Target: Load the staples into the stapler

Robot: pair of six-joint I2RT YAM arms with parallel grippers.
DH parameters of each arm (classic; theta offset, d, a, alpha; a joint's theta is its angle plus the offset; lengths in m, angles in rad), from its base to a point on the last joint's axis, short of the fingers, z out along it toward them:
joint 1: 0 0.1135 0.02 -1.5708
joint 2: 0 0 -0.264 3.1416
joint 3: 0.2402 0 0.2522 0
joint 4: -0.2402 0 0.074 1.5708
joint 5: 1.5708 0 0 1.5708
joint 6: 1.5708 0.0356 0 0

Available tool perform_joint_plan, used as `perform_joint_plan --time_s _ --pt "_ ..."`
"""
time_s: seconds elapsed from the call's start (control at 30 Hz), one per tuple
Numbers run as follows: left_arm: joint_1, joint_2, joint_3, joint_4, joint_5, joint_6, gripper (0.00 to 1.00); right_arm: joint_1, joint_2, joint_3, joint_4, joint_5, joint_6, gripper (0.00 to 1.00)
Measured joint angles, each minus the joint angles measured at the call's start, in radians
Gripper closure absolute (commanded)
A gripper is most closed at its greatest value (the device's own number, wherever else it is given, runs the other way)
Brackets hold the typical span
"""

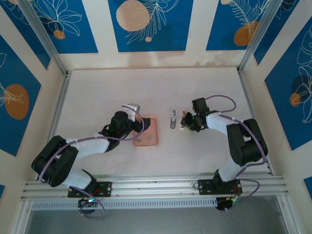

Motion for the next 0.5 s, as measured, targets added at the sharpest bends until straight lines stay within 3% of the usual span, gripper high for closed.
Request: perform_joint_plan --time_s 0.23,0.5 --pt "0.000 0.000 0.018 -0.047 0.018 0.000 0.25 0.007 -0.081 -0.015 -0.009 0.023 -0.014 0.63" --pt "0.000 0.011 0.063 -0.070 0.058 -0.033 0.23 0.077 -0.259 -0.025 -0.076 0.084 -0.062 0.61"
